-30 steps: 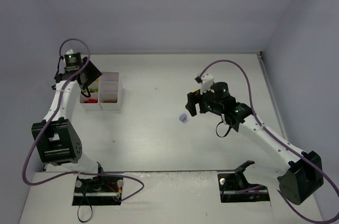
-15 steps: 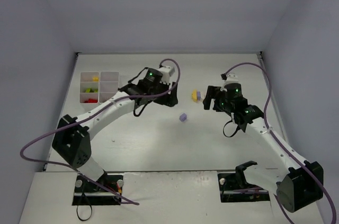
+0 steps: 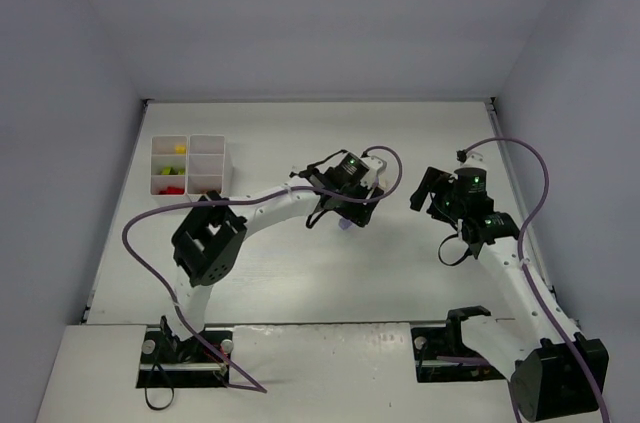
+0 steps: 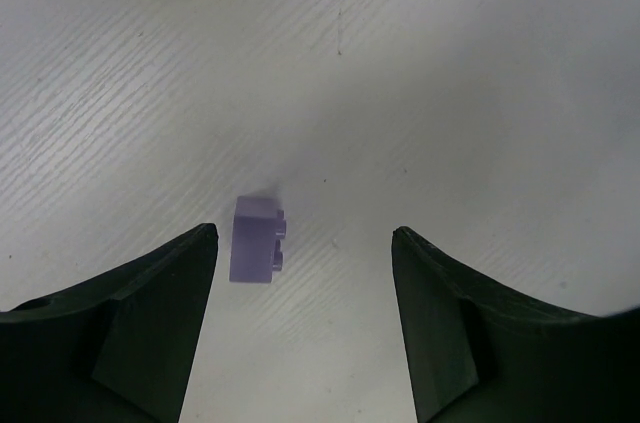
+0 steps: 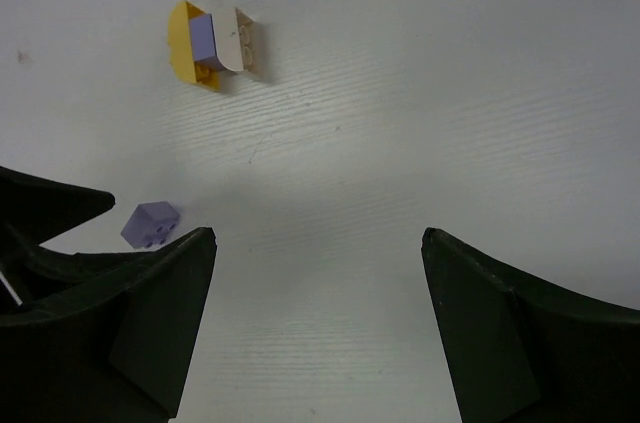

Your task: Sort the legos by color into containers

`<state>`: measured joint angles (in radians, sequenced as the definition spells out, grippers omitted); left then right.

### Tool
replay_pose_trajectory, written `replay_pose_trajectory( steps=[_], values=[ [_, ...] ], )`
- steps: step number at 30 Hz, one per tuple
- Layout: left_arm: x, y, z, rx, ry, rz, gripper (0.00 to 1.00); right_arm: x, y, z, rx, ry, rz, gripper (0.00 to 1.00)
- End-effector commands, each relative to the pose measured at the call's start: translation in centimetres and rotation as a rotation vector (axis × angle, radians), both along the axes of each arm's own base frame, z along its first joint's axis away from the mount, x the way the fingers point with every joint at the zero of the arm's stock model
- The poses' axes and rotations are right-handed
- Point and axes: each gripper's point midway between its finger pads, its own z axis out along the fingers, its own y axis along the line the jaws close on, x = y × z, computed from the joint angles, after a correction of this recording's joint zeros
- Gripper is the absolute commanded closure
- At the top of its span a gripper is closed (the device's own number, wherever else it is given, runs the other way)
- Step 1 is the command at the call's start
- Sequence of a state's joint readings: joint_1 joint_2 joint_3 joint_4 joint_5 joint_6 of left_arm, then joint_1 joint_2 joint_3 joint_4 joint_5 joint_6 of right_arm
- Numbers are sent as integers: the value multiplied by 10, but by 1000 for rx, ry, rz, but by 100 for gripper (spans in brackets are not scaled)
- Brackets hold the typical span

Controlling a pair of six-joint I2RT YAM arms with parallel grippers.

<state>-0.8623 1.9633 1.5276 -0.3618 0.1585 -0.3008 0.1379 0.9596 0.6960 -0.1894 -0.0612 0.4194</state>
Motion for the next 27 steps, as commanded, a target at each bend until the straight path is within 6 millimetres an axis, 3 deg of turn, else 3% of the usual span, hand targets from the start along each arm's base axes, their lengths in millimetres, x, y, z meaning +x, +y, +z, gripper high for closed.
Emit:
replay_pose_trajectory(
  steps=[1, 7, 10, 14, 16, 19, 20, 25, 26, 27],
  values=[
    [19, -8, 22, 4, -96, 16, 36, 3, 3, 7, 34, -30, 8, 19],
    [22, 1, -1, 91, -69, 36, 37, 2, 1, 5, 25, -25, 8, 19],
    [22, 5, -9, 116, -60, 60, 43, 3, 1, 3, 22, -22, 8, 19],
    [20, 8, -16, 129, -46, 75, 56, 4, 1, 3, 22, -26, 9, 18],
    [20, 9, -17, 131, -44, 81, 71, 5, 1, 1, 24, -22, 13, 18],
    [24, 15, -8, 139, -69, 113, 94, 5, 2, 2, 30, -26, 14, 18],
    [27, 21, -7, 146, -75, 132, 95, 5, 2, 2, 29, -26, 15, 18],
    [52, 57, 32, 94, -130, 286, 97, 5, 3, 1, 30, -26, 18, 18],
    [57, 67, 49, 65, -150, 324, 97, 5, 3, 1, 34, -26, 16, 18],
    [67, 85, 52, 57, -147, 391, 97, 5, 3, 1, 34, -27, 16, 18]
  ],
)
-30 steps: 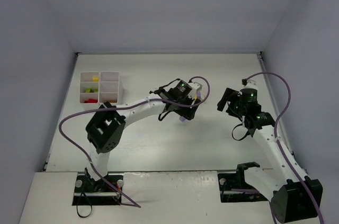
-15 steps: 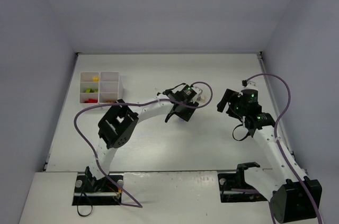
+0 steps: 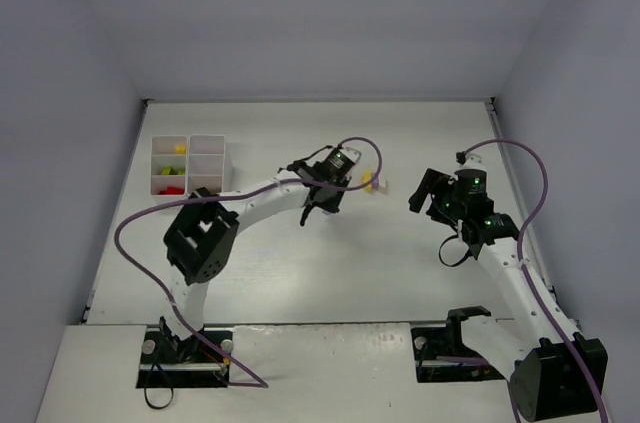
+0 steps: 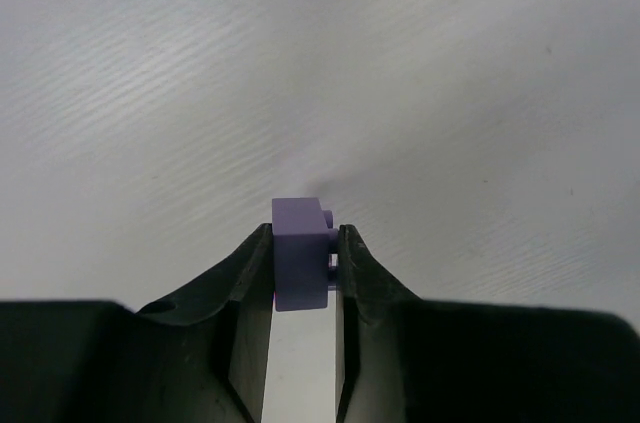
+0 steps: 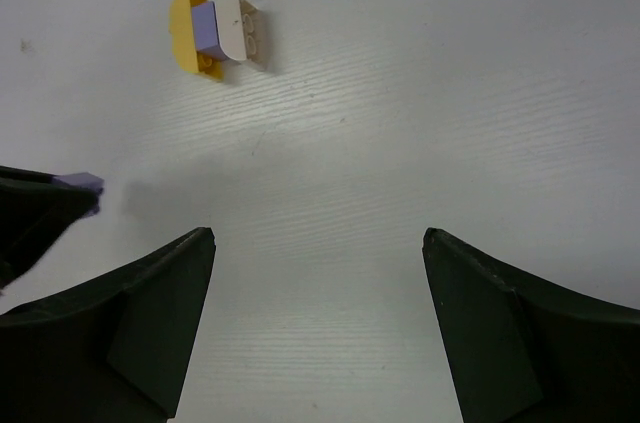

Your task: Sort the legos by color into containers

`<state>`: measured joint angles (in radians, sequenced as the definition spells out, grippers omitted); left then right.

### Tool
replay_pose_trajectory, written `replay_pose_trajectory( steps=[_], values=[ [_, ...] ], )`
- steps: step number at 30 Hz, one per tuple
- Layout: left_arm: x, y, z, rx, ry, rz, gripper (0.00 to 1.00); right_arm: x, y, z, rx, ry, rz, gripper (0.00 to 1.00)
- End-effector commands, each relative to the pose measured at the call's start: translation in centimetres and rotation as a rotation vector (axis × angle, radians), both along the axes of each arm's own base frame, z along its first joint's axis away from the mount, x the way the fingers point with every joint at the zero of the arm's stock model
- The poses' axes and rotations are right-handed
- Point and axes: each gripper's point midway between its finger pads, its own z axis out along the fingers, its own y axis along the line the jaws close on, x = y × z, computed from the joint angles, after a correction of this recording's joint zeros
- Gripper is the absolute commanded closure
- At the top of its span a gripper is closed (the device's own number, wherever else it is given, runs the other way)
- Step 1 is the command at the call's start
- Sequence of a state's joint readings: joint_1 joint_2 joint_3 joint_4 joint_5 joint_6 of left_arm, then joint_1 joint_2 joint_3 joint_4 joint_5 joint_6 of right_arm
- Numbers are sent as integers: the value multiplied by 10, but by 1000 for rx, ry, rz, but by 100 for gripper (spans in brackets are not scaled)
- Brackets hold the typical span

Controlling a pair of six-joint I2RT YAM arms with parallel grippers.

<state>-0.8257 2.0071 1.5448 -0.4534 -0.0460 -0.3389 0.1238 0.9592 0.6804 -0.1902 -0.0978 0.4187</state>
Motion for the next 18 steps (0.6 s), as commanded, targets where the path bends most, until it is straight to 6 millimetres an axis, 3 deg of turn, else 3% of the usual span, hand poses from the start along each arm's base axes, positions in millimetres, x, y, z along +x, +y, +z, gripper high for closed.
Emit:
replay_pose_trajectory(
  steps=[1, 2, 3, 8, 13, 18],
  values=[
    [45, 49, 85, -124, -161, 227, 97, 9, 2, 7, 15, -46, 3, 18],
    [50, 63, 100, -146, -187, 275, 97, 10, 2, 8, 15, -49, 4, 18],
    [61, 85, 106, -151, -192, 336, 97, 10, 2, 8, 16, -49, 5, 18],
    [82, 157, 146, -209, -260, 528, 97, 11, 3, 9, 15, -55, 12, 18],
    [97, 234, 161, -202, -294, 721, 97, 13, 4, 10, 13, -60, 22, 18],
    [102, 276, 160, -185, -295, 830, 97, 13, 6, 7, 20, -52, 32, 18]
  ],
)
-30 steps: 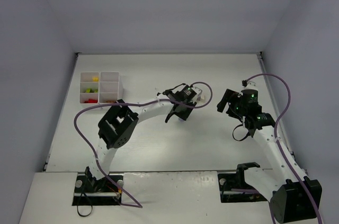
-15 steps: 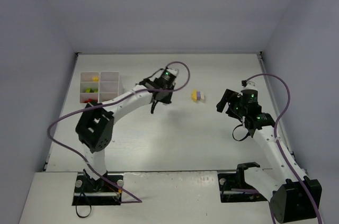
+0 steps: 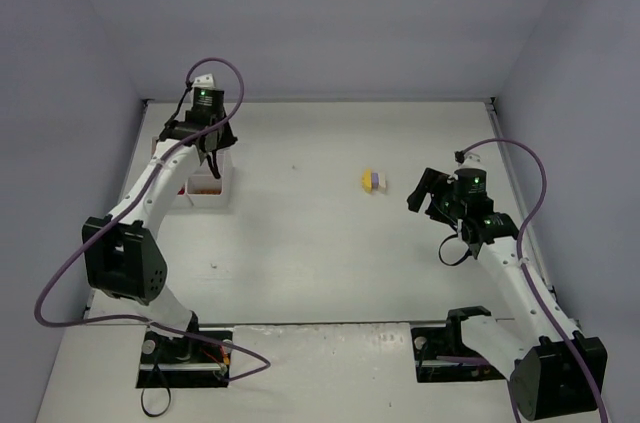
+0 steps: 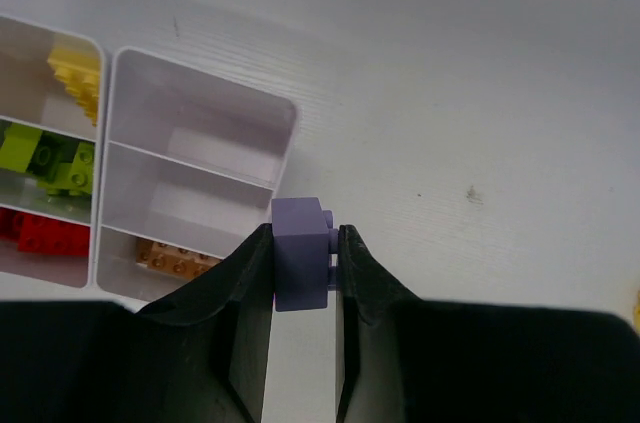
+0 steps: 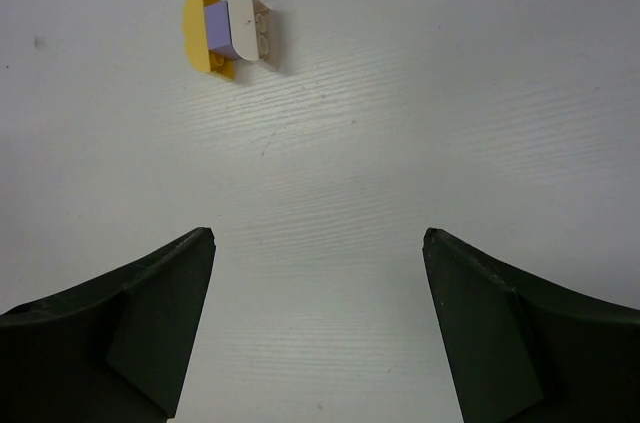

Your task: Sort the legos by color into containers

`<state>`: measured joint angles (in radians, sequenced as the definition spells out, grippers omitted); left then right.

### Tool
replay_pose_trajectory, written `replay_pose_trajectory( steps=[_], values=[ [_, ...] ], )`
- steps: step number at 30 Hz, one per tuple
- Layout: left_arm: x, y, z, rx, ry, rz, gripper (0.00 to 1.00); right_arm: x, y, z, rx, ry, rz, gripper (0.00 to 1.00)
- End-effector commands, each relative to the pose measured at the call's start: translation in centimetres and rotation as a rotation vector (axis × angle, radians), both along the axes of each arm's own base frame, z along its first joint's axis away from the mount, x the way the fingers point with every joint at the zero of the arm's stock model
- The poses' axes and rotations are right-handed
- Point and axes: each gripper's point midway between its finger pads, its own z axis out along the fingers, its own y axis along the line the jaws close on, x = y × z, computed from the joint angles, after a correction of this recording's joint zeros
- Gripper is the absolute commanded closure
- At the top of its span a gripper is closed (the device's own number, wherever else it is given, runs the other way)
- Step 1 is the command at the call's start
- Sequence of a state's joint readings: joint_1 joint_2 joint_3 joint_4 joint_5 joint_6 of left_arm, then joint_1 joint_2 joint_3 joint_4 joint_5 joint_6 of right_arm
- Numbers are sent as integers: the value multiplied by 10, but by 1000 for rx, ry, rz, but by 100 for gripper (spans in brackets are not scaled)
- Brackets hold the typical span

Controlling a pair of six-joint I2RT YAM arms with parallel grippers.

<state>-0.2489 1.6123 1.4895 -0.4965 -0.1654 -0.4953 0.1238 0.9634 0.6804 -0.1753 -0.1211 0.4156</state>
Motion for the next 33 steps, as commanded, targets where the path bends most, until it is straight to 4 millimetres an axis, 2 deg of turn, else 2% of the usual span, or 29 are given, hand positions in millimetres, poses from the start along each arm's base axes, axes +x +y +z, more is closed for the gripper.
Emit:
replay_pose_trajectory(
  steps=[1, 2, 5, 11, 20, 28, 33],
  values=[
    [-3, 23, 6, -10, -8, 81, 96, 11, 1, 6, 7, -44, 11, 18],
    [-2, 35, 3, -16, -1, 114, 97, 11, 1, 6, 5, -44, 12, 18],
    [0, 53, -9, -27, 19, 158, 96, 12, 2, 5, 6, -43, 18, 18],
    [4, 74, -28, -40, 49, 211, 94, 12, 4, 4, 10, -38, 24, 18],
    [10, 77, -53, -33, 92, 223, 89, 11, 4, 1, 8, -32, 29, 18],
    [15, 79, -55, -49, 87, 230, 85, 11, 3, 2, 2, -36, 30, 18],
    [16, 79, -56, -49, 89, 231, 79, 12, 3, 1, 0, -35, 29, 18]
  ],
)
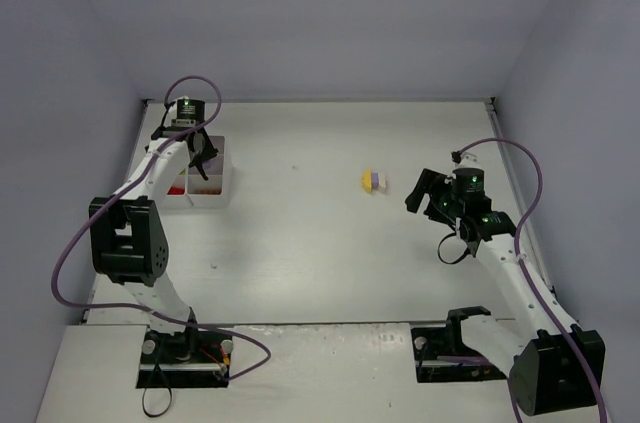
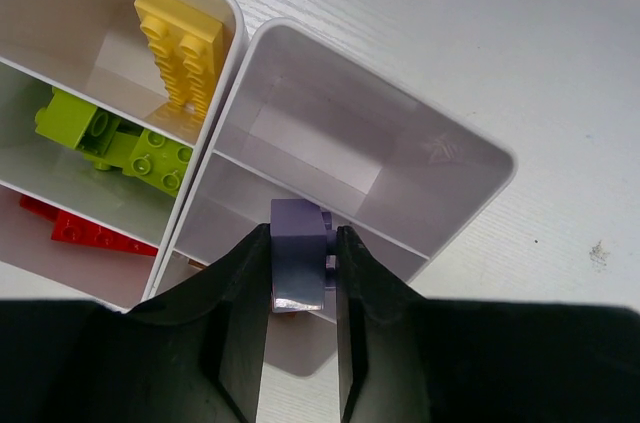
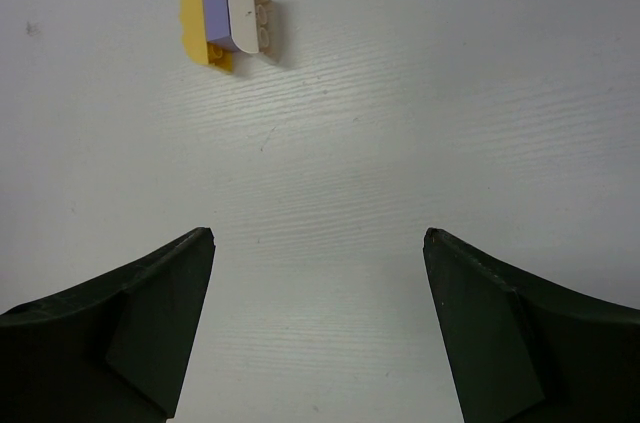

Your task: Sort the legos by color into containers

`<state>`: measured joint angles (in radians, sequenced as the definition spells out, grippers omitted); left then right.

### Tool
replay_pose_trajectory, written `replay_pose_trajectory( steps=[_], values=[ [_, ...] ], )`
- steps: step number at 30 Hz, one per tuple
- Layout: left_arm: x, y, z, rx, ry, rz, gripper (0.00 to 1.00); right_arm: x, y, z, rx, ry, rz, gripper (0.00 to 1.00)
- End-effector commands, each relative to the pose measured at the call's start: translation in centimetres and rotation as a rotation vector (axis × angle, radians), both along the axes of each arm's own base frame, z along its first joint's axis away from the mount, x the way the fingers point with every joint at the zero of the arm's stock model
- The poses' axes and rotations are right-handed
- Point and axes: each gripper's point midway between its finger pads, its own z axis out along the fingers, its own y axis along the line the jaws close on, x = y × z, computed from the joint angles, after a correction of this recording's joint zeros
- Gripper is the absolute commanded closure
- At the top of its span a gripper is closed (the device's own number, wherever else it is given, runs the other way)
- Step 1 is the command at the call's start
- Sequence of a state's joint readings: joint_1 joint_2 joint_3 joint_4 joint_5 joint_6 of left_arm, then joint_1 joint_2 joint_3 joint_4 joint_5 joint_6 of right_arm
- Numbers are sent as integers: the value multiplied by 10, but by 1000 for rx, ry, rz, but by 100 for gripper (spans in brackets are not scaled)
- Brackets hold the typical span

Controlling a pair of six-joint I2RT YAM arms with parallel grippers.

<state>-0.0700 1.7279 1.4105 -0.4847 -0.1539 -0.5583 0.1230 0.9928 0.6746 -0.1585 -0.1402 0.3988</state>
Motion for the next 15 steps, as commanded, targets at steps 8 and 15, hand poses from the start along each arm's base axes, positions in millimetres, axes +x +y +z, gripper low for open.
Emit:
replay_pose_trajectory(
  steps=[8, 15],
  values=[
    [12, 5, 21, -9, -83, 20, 72, 11, 2, 8, 8, -50, 11, 18],
    [12, 5, 24, -7, -88, 22, 70, 12, 2, 10, 10, -55, 12, 18]
  ],
)
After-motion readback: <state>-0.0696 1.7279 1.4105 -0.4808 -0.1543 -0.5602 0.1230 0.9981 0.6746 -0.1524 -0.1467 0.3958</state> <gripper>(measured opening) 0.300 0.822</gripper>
